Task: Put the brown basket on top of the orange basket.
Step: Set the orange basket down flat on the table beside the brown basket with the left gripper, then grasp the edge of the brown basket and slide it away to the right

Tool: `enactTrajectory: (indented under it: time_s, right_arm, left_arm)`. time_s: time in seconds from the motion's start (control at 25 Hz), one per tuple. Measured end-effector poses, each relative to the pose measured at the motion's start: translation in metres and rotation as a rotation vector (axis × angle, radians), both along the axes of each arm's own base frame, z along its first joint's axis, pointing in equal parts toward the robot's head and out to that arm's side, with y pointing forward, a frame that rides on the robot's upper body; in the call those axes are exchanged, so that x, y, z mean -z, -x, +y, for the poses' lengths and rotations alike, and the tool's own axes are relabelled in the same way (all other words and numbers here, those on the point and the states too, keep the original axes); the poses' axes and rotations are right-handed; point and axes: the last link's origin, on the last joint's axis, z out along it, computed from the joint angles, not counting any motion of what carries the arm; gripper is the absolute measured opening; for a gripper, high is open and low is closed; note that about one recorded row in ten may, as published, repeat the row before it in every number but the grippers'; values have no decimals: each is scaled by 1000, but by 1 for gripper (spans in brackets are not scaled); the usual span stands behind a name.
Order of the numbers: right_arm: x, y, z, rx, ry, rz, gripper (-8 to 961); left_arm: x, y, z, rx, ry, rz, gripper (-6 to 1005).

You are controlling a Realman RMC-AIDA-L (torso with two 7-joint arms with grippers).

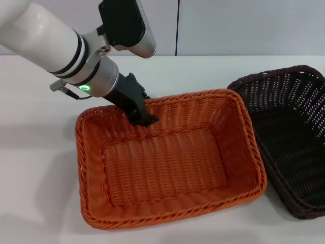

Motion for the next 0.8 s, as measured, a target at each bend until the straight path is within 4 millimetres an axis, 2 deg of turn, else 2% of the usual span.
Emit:
enactTrajectory:
  time_s: [0.08,0.44,0.52,0.56,0.6,0.64,0.68,0.76,0.8]
  right_arm:
    - [0,0,0,0,0,0,665]
    - [-3,-1,1,-1,3,-2,665]
    - [-4,-2,1,-2,10,-3,665]
    - [-6,-2,4,-11,42,7,665]
    - [-6,-2,4,-11,42,7,665]
    - [-9,-2,7,-21,72,11,665]
    - [-13,-1,11,-40,125,21,665]
    - [-24,1,17,-67,207,9,665]
    - [-30,3,20,-80,252,0,665]
  left_arm:
    - [-1,0,-1,-1,-1,-4,425]
    - [-15,-6,-3,24,-74,-71,625]
    - [-22,-8,-3,35,-127,-132,670]
    - [-33,-9,-1,48,-209,-226,699]
    - [-33,-9,-1,48,-209,-226,729]
    - [-45,-8,-1,62,-301,-332,758]
    - [-45,-8,-1,62,-301,-332,787]
    - [-58,-3,0,81,-417,-465,846]
    - [-62,0,0,89,-463,-511,845]
